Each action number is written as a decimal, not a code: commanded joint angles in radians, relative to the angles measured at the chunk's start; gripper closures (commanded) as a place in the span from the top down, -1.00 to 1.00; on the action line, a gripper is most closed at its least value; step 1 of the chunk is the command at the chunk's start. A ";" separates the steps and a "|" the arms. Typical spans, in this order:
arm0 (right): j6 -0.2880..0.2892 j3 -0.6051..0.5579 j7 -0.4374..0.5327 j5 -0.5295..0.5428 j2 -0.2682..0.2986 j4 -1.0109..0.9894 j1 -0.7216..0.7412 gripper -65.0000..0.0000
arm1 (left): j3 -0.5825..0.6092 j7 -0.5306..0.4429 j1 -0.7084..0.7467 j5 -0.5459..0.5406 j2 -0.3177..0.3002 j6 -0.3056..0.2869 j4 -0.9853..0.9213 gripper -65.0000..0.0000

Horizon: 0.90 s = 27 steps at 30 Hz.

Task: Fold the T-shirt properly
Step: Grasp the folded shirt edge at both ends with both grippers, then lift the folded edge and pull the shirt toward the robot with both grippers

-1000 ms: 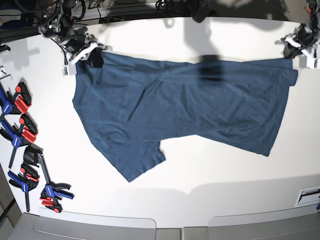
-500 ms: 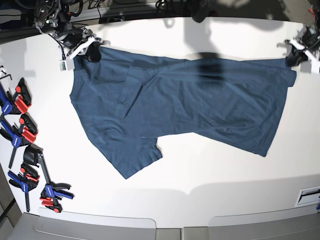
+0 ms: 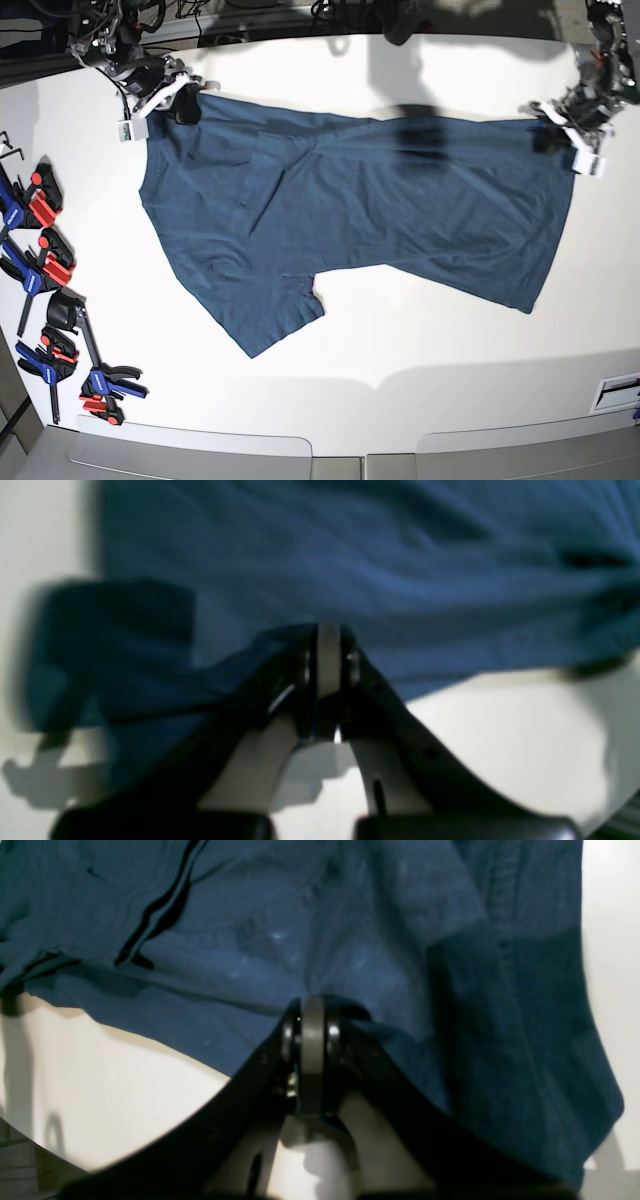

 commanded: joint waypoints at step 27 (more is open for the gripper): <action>0.024 0.007 -0.228 0.075 0.011 0.160 -0.007 -1.00 | -0.010 0.038 0.241 0.025 -0.019 0.089 -0.002 -1.00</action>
